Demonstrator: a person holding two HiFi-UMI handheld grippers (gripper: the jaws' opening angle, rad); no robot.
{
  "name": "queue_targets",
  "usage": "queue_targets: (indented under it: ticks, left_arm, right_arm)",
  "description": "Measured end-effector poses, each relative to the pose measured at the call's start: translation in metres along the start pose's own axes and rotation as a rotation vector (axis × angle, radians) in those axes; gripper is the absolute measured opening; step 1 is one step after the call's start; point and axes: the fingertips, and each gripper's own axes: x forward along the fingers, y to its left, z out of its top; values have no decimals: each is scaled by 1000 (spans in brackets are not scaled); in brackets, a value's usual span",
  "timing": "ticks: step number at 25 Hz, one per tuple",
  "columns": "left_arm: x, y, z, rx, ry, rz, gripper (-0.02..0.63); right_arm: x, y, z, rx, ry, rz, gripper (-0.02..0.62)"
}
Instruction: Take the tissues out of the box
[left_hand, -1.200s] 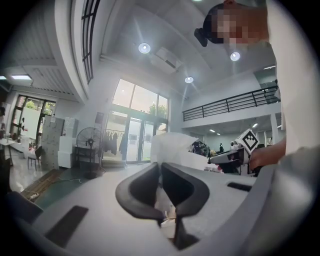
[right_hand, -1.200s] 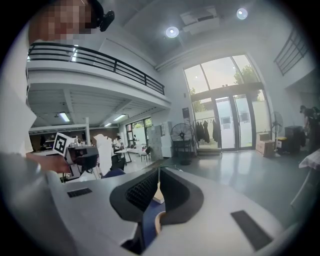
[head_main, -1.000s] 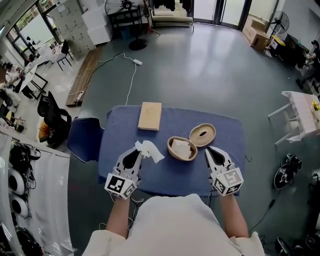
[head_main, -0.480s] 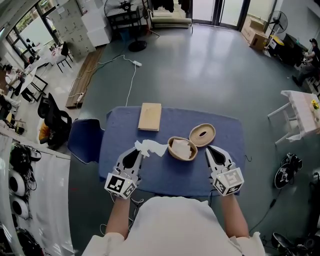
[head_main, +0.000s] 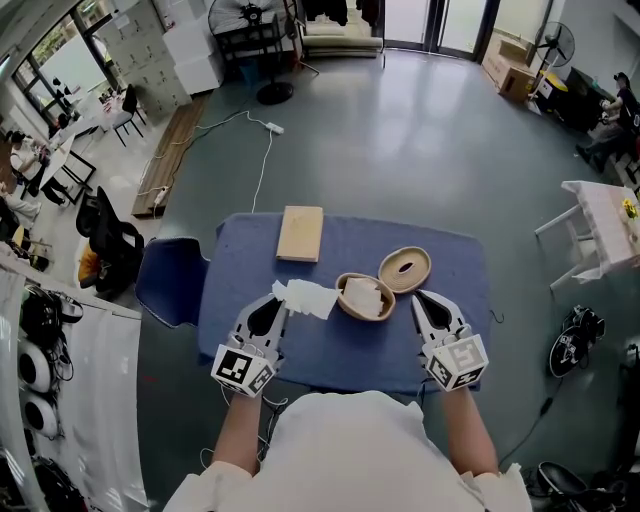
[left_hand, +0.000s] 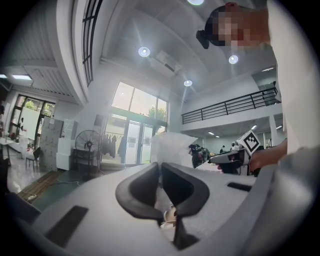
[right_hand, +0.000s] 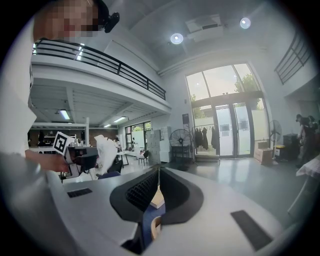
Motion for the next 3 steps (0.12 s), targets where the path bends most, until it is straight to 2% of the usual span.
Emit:
queue_targets:
  ticks: [3]
  left_arm:
    - [0, -2, 3, 4, 1, -5, 22]
  right_arm:
    - [-1, 2, 2, -1, 1, 0, 35]
